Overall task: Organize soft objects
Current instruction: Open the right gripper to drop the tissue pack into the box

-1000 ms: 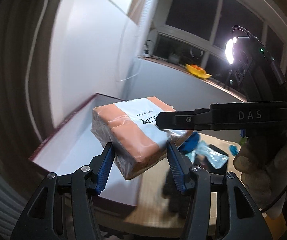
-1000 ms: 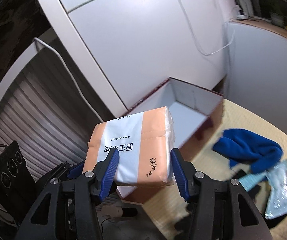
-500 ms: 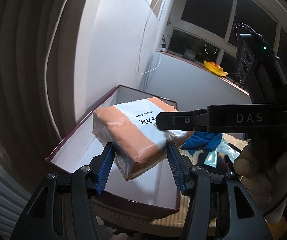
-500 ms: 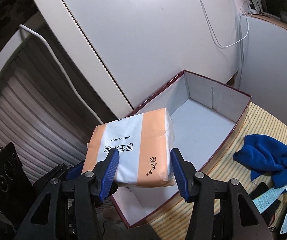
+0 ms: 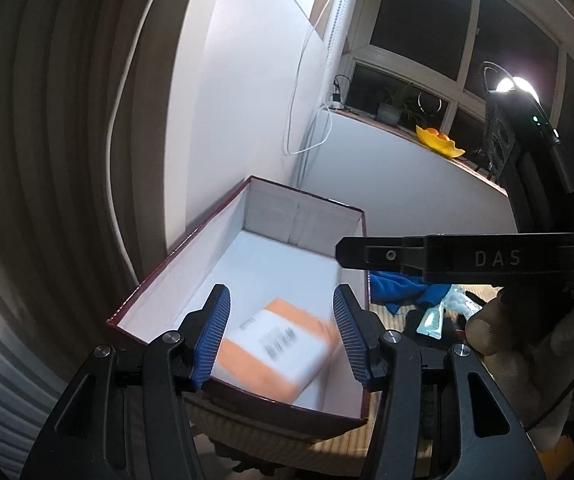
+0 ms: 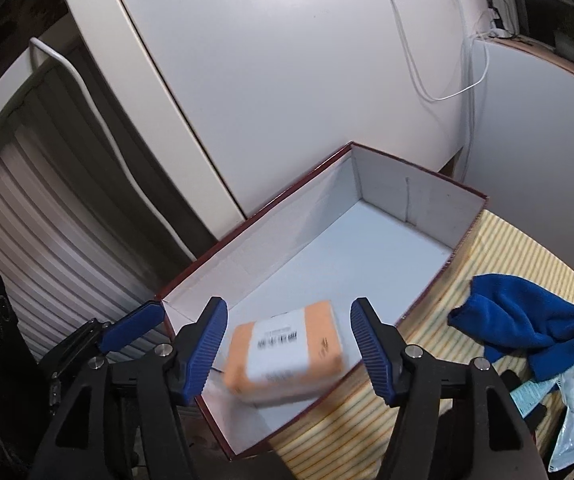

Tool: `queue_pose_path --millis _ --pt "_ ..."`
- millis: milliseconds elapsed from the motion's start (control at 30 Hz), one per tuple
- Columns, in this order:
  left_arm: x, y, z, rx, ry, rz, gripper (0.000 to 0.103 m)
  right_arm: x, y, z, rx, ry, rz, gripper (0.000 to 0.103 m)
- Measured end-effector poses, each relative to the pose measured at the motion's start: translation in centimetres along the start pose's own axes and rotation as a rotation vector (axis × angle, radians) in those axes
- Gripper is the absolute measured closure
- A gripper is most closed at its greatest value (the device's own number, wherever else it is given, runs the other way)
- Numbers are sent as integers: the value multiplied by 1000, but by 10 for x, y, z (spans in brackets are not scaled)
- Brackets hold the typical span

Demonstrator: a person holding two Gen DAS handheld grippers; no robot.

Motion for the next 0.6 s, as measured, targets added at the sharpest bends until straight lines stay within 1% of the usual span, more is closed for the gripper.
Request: queue_pose_path --millis 167,333,400,600 --pt "2 5 1 2 5 8 50 2 20 5 30 6 27 41" --pt "7 11 4 5 -1 18 50 11 45 13 79 4 52 38" --pt "11 15 5 7 -4 22 50 16 56 18 102 -1 60 38" --pt "24 24 8 11 -20 47 50 41 99 45 182 -60 46 38"
Point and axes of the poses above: each gripper's, at about its wrist camera, not at the fingertips, and y roughly against the way its jaws point, x to its right, z to its underside, the point moved 3 cm from there along -y, roughly the way its jaws point, and after that the axes turned 14 degrees about -z, right-handed, at the moved point
